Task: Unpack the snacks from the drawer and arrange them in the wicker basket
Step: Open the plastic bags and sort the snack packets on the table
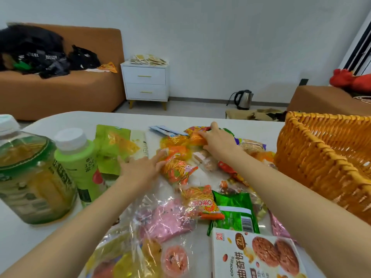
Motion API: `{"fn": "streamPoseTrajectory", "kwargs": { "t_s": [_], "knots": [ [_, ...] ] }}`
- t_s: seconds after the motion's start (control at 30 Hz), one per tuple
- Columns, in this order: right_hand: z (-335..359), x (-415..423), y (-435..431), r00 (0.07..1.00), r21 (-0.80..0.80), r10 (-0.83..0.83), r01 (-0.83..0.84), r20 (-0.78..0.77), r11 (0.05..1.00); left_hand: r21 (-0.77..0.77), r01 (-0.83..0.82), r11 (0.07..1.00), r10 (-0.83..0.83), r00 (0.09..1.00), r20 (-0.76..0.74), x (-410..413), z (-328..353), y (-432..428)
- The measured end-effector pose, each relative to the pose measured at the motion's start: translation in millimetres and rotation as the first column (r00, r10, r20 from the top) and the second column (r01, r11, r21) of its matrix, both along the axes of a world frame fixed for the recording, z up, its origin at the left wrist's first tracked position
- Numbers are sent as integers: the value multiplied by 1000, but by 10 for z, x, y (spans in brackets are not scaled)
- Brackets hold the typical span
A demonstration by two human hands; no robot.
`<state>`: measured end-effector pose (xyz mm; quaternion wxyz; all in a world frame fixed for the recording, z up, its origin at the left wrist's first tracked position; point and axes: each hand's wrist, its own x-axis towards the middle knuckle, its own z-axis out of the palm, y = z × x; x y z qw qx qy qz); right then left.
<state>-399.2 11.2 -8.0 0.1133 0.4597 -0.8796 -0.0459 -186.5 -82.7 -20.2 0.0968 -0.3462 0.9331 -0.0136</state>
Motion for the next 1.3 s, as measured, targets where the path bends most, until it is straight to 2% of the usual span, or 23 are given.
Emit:
{"fn": "streamPoseTrajectory", "kwargs": {
  "t_s": [0.1, 0.17, 0.27, 0.33, 0.37, 0.4, 0.47, 0.57, 0.63, 0.77, 0.83, 0.93, 1.03, 1.1, 1.17, 1.3],
  "knots": [
    [-80, -13, 28, 999, -37, 1, -3, -53, 999, 31, -95, 995, 93, 993, 72, 70, -24, 62],
    [-75, -28, 113, 999, -94, -20, 16, -40, 995, 51, -104, 993, 98, 990, 106, 91, -6, 104],
    [21, -115, 305, 980, -344, -81, 141, 184, 928, 86, -94, 992, 81, 986, 147, 152, -8, 115],
    [153, -179, 442, 926, -538, -76, 280, 370, 795, 90, -86, 992, 74, 989, 129, 209, -33, 87],
    [227, -209, 500, 908, -580, -76, 326, 413, 746, 82, -89, 993, 80, 991, 106, 232, -51, 69],
    [295, -231, 554, 902, -582, -93, 348, 422, 735, 56, -100, 993, 96, 992, 77, 248, -77, 41],
    [387, -238, 659, 916, -513, -173, 350, 362, 784, -40, -154, 987, 157, 986, 63, 235, -127, -22],
    [409, -169, 778, 947, -364, -283, 319, 149, 875, -153, -253, 955, 275, 951, 145, 169, -122, -28],
    [390, -100, 745, 964, -297, -255, 266, 78, 917, -157, -287, 945, 312, 934, 173, 143, -69, 3],
    [316, -29, 626, 960, -133, -205, 232, 189, 964, -222, -123, 967, 154, 980, 125, 70, -15, -3],
    [219, -34, 656, 949, -91, -213, 239, 230, 967, -274, -105, 956, 125, 990, 58, 63, 41, -4],
    [75, -19, 752, 960, -164, -181, 218, 213, 962, -311, -103, 945, 60, 988, -145, 75, 199, 33],
    [23, 36, 829, 956, -241, -175, 232, 235, 942, -344, -76, 936, -26, 959, -284, -16, 367, 174],
    [47, 86, 856, 949, -276, -184, 254, 255, 927, -307, 17, 952, -125, 934, -334, -91, 359, 313],
    [110, 146, 869, 951, -295, -166, 242, 260, 924, -186, 116, 976, -182, 903, -389, -131, 288, 397],
    [277, 267, 910, 956, -357, -88, 189, 279, 915, 68, 119, 991, -64, 842, -536, -73, 350, 426]
  ]
}}
